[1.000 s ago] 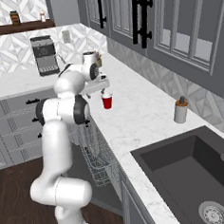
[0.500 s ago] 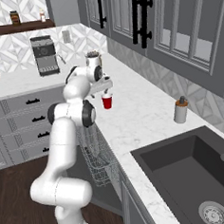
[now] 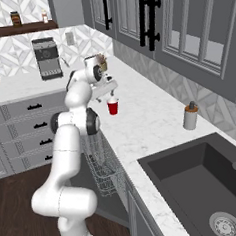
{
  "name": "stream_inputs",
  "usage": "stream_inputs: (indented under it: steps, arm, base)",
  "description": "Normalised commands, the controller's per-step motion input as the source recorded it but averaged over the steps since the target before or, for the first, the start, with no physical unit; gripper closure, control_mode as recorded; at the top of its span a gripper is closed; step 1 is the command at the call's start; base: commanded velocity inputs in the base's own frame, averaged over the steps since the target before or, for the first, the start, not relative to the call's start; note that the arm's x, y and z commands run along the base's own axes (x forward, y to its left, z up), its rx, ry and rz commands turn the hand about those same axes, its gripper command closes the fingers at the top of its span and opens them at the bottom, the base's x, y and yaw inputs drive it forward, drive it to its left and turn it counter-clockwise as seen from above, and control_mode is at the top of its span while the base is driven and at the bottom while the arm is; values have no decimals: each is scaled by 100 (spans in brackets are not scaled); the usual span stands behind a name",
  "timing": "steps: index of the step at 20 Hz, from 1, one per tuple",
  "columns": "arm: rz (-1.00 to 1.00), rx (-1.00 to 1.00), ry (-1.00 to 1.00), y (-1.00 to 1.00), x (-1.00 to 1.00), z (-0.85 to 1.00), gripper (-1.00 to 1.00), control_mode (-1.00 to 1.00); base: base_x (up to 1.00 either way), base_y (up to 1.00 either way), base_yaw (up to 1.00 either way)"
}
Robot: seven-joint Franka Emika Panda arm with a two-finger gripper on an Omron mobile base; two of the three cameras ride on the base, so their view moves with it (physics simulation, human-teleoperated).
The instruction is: Pick up the cup and bowl from the counter, place them in the dishwasher, and close the dishwasher door.
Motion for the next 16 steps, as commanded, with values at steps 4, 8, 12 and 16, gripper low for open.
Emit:
stream_inputs:
  steps: [4, 8, 12, 16]
  arm:
    - [5, -5, 0, 0, -10, 0, -100, -100]
    - [7, 0, -9, 0, 0, -24, -100, -100]
    - [6, 0, -23, 0, 0, -60, -100, -100]
    - [7, 0, -18, 0, 3, -70, -100, -100]
  base:
    - [0, 0, 0]
    - [0, 0, 0]
    - [0, 0, 0]
    - [0, 0, 0]
